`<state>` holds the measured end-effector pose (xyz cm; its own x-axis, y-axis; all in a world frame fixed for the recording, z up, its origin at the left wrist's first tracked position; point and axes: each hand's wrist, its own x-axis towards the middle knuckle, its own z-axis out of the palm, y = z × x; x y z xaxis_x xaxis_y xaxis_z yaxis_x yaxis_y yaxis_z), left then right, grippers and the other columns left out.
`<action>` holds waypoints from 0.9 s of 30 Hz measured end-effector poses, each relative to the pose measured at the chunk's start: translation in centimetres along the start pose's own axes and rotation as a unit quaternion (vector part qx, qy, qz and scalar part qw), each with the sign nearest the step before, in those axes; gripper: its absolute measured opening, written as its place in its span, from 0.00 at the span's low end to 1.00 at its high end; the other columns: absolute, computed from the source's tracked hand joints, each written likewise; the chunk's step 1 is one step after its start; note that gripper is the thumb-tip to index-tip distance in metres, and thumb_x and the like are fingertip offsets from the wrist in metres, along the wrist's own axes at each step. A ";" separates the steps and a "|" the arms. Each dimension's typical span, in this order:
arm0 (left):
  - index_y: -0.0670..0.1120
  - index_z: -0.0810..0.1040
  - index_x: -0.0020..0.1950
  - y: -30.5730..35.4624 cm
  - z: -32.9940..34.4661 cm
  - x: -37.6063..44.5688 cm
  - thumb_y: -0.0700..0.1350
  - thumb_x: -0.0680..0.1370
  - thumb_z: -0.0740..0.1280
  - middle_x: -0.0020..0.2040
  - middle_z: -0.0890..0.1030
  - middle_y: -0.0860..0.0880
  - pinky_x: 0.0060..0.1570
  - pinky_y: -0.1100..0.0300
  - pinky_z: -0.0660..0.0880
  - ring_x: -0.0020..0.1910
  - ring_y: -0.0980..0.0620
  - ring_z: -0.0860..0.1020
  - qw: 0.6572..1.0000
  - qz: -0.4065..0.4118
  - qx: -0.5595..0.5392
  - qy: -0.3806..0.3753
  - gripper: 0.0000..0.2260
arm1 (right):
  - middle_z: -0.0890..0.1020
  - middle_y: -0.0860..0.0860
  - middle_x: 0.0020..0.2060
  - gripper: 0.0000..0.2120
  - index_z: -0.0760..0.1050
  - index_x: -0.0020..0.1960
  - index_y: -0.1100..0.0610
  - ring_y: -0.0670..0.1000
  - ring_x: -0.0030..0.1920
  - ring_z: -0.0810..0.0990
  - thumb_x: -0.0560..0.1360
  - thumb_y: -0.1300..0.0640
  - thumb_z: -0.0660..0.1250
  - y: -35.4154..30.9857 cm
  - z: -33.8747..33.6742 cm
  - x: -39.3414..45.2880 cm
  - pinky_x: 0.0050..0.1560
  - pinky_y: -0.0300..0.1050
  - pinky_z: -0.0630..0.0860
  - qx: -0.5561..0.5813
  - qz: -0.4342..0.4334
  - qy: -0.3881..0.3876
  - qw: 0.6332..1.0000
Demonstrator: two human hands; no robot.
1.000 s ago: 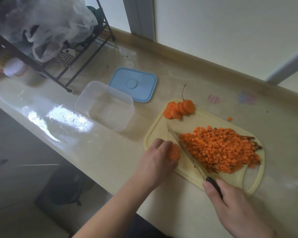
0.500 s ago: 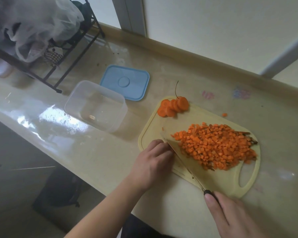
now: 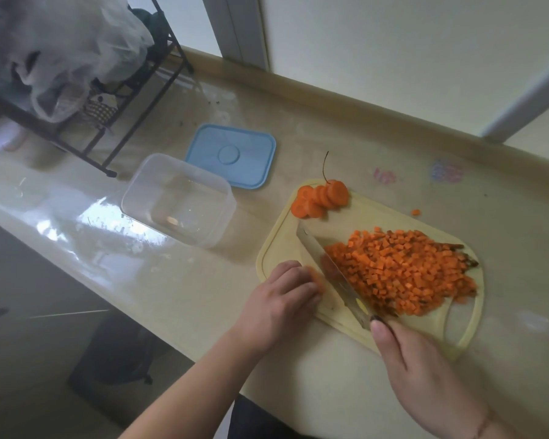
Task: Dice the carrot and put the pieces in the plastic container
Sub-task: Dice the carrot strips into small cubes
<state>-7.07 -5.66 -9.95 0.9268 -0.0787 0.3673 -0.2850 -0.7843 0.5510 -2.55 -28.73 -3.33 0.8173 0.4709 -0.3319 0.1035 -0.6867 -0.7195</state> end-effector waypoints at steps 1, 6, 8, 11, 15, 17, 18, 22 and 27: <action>0.38 0.84 0.52 0.0 0.1 -0.1 0.38 0.78 0.74 0.51 0.81 0.43 0.56 0.53 0.77 0.53 0.40 0.79 1.000 -0.002 0.004 0.000 0.05 | 0.80 0.47 0.34 0.37 0.72 0.36 0.53 0.44 0.33 0.77 0.71 0.24 0.39 0.0 0.0 -0.3 0.36 0.49 0.71 -0.001 0.006 -0.003 1.000; 0.38 0.84 0.49 0.3 0.4 0.0 0.37 0.76 0.75 0.49 0.81 0.43 0.55 0.54 0.77 0.52 0.41 0.79 1.000 -0.011 0.009 0.017 0.04 | 0.79 0.48 0.33 0.40 0.72 0.37 0.54 0.44 0.32 0.77 0.69 0.22 0.38 -0.3 0.1 -1.1 0.37 0.50 0.70 -0.003 0.010 -0.012 1.000; 0.39 0.83 0.48 0.3 0.5 -0.1 0.36 0.75 0.75 0.49 0.81 0.44 0.55 0.54 0.77 0.52 0.41 0.79 1.000 -0.010 0.002 0.015 0.04 | 0.79 0.47 0.33 0.39 0.72 0.38 0.53 0.44 0.32 0.76 0.69 0.22 0.39 0.1 0.4 -1.6 0.38 0.51 0.71 -0.012 0.013 -0.015 1.000; 0.39 0.84 0.51 0.1 0.5 -0.2 0.37 0.77 0.73 0.51 0.82 0.44 0.57 0.53 0.77 0.54 0.41 0.79 1.000 -0.007 -0.008 0.006 0.04 | 0.79 0.48 0.32 0.37 0.72 0.39 0.53 0.44 0.35 0.77 0.70 0.23 0.40 0.9 1.0 -2.4 0.40 0.53 0.75 -0.030 0.019 -0.004 0.999; 0.39 0.84 0.52 -0.1 0.6 -0.3 0.39 0.79 0.71 0.53 0.82 0.44 0.58 0.52 0.77 0.57 0.41 0.79 1.000 -0.006 -0.016 0.005 0.05 | 0.82 0.49 0.38 0.37 0.75 0.43 0.52 0.42 0.41 0.79 0.72 0.25 0.39 2.0 1.2 -3.9 0.44 0.47 0.76 -0.074 0.016 0.012 0.997; 0.39 0.85 0.53 -0.1 0.7 -0.4 0.38 0.78 0.72 0.53 0.82 0.43 0.57 0.52 0.77 0.57 0.41 0.79 1.000 -0.009 -0.017 0.013 0.05 | 0.82 0.47 0.41 0.36 0.75 0.45 0.50 0.43 0.45 0.80 0.73 0.26 0.38 2.0 1.2 -4.0 0.46 0.46 0.76 -0.092 0.008 0.003 0.996; 0.39 0.85 0.52 -0.1 0.8 -0.4 0.38 0.78 0.73 0.53 0.82 0.43 0.57 0.52 0.78 0.57 0.41 0.79 1.000 -0.010 -0.018 0.020 0.05 | 0.82 0.47 0.41 0.36 0.75 0.45 0.50 0.44 0.45 0.80 0.73 0.26 0.37 1.7 1.3 -3.7 0.46 0.47 0.76 -0.090 0.004 -0.003 0.996; 0.38 0.85 0.50 0.1 0.7 -0.2 0.36 0.76 0.74 0.50 0.82 0.42 0.56 0.52 0.78 0.54 0.41 0.80 0.999 -0.006 -0.020 0.034 0.04 | 0.78 0.49 0.30 0.33 0.70 0.38 0.49 0.47 0.36 0.78 0.74 0.28 0.38 -0.2 1.9 -0.8 0.38 0.51 0.73 -0.073 -0.032 0.004 0.997; 0.38 0.84 0.48 0.0 0.8 -0.5 0.36 0.76 0.76 0.48 0.82 0.44 0.55 0.54 0.78 0.52 0.43 0.79 0.999 -0.009 -0.008 0.040 0.03 | 0.78 0.49 0.30 0.35 0.71 0.37 0.51 0.45 0.35 0.77 0.72 0.25 0.38 0.0 0.9 0.2 0.37 0.51 0.72 -0.024 -0.009 0.002 1.000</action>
<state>-7.31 -6.07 -10.73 0.9090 -0.0149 0.4165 -0.2736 -0.7752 0.5694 -2.97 -28.11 -3.92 0.8172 0.4814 -0.3169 0.1456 -0.7044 -0.6947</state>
